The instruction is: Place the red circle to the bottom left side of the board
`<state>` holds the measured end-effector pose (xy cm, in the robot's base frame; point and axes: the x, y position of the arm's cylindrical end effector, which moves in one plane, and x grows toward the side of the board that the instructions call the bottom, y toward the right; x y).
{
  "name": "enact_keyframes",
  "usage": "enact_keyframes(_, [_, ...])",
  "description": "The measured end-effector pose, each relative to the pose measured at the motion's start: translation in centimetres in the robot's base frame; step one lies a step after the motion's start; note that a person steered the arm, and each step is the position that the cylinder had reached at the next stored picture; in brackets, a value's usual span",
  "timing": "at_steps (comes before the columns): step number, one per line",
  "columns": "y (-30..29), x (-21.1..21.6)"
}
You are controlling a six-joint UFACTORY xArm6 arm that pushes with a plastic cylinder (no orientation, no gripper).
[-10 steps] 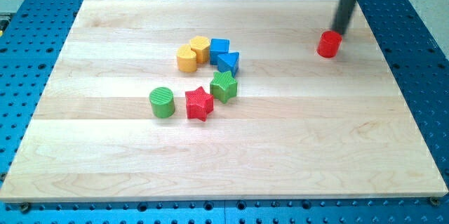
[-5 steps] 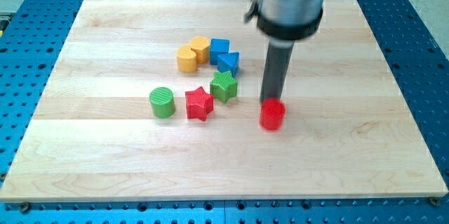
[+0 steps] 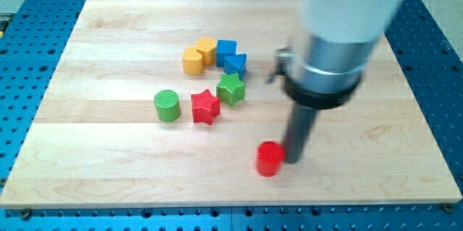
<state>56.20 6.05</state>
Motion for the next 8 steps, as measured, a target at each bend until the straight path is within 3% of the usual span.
enact_keyframes(1, [-3.2, 0.1])
enact_keyframes(2, [-2.7, 3.1])
enact_keyframes(3, [-11.4, 3.4])
enact_keyframes(4, [-18.8, 2.2])
enact_keyframes(6, [-21.6, -3.4])
enact_keyframes(7, [-23.7, 2.5])
enact_keyframes(8, [-23.8, 3.8])
